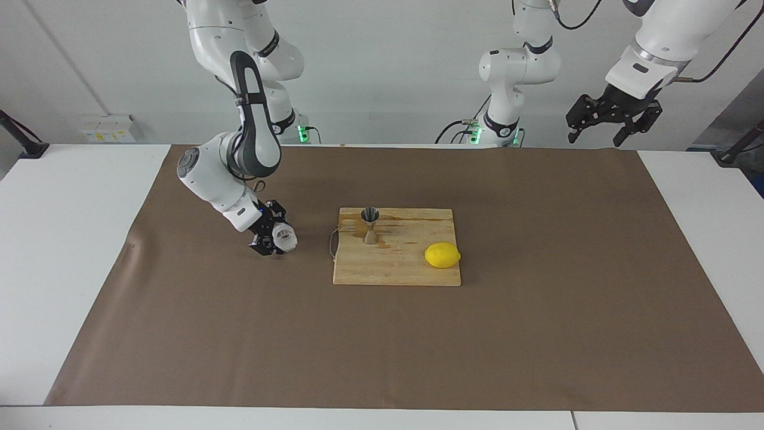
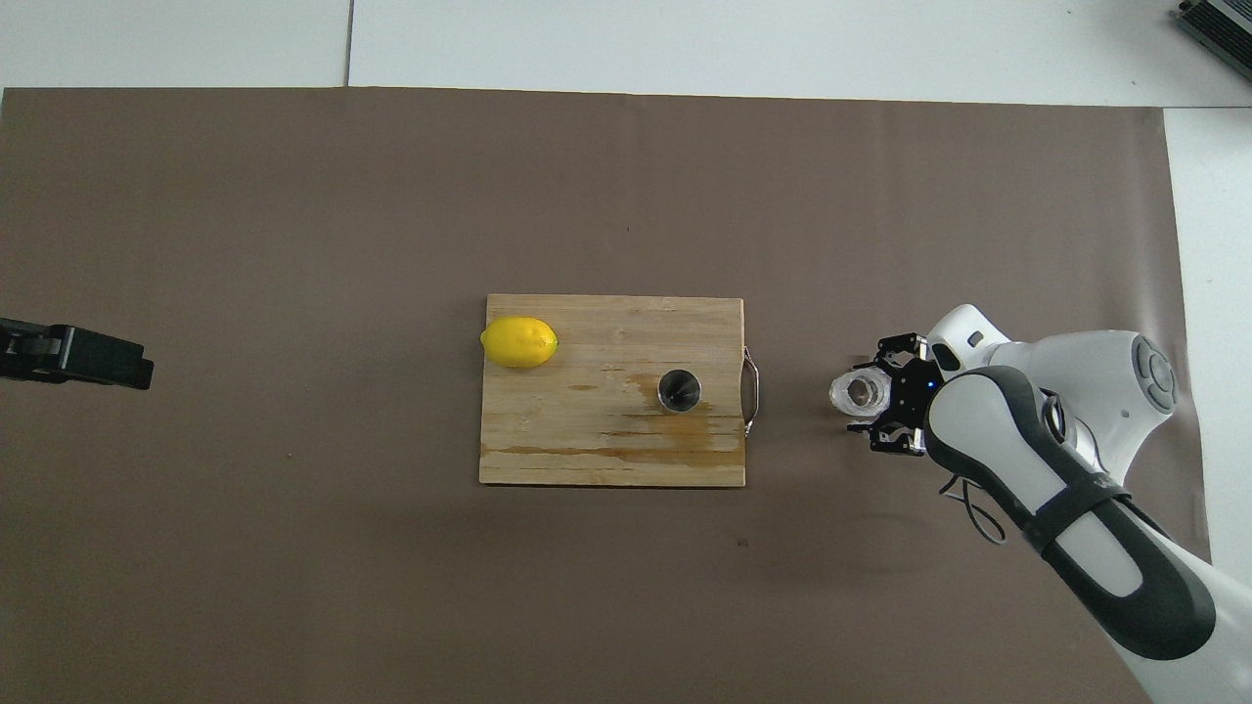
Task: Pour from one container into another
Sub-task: 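Close the right gripper around the small white cup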
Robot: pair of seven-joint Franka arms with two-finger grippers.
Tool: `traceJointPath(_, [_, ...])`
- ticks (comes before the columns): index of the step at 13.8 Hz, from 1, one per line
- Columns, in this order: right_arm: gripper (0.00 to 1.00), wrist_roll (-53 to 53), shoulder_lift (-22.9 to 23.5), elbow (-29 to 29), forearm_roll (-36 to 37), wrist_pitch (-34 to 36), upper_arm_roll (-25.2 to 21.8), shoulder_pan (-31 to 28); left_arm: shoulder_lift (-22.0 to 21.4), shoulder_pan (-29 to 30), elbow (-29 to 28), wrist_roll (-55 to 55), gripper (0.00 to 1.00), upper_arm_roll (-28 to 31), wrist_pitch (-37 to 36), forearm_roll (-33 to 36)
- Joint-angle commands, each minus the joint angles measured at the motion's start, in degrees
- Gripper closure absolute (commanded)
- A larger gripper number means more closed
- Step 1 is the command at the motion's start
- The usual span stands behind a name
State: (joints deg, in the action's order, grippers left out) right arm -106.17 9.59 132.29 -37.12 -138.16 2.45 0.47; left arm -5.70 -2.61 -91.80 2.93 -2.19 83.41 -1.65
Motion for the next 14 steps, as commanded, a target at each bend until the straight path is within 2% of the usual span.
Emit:
traceJointPath(1, [0.21, -2.2, 0.0, 0.9, -1.8, -0.6, 0.2, 0.6, -1.3, 0.9, -2.2, 0.0, 0.00, -0.4, 0.2, 0.4])
traceJointPath(4, [0.27, -2.2, 0.0, 0.9, -1.8, -0.6, 0.2, 0.6, -1.8, 0.9, -2.8, -0.3, 0.00, -0.5, 0.1, 0.4])
traceJointPath(5, [0.37, -2.2, 0.0, 0.9, -1.8, -0.6, 0.2, 0.6, -1.8, 0.9, -2.8, -0.3, 0.00, -0.5, -0.1, 0.4])
traceJointPath(7, [0.65, -2.2, 0.0, 0.9, -1.8, -0.5, 0.2, 0.6, -1.8, 0.9, -2.7, -0.4, 0.00, -0.5, -0.1, 0.3])
traceJointPath(10, [0.72, -2.0, -0.2, 0.3, -1.8, -0.6, 0.2, 0.6, -1.8, 0.9, -2.7, -0.4, 0.00, -0.5, -0.1, 0.4])
traceJointPath(14, [0.73, -0.8, -1.2, -1.5, -1.8, -0.6, 0.3, 1.7, -1.8, 0.9, -2.7, -0.4, 0.00, -0.5, -0.1, 0.4])
